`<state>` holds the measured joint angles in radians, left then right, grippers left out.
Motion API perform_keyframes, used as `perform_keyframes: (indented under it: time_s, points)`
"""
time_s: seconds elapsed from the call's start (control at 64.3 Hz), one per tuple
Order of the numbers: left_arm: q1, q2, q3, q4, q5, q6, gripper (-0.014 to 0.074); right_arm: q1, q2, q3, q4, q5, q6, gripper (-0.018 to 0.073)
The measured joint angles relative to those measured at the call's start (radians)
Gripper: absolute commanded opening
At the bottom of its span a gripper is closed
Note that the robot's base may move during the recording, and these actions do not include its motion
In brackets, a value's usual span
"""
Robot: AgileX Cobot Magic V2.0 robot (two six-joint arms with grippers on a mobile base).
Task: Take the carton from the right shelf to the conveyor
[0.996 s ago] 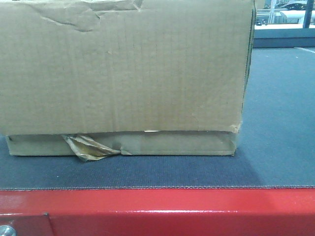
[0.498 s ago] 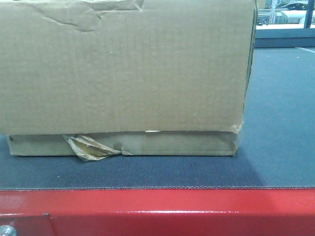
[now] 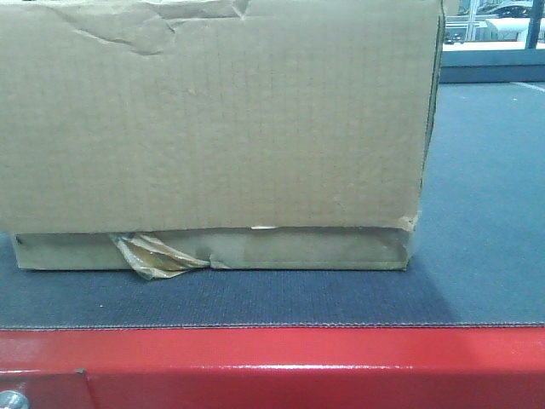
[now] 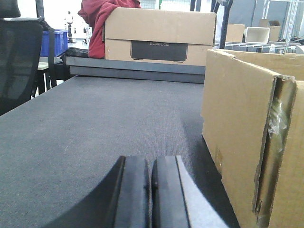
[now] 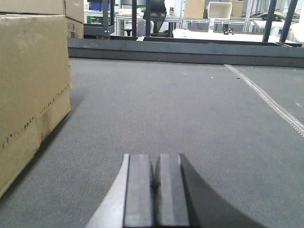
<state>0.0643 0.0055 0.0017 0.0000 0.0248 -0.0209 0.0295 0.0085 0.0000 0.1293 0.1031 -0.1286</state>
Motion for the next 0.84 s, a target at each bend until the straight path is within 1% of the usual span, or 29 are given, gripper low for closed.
perform_keyframes:
  time_s: [0.84]
  points:
    - [0.000,0.000,0.000,0.000,0.000,0.000,0.0015,0.000,0.000,0.000,0.000,-0.001,-0.003,-0.0069]
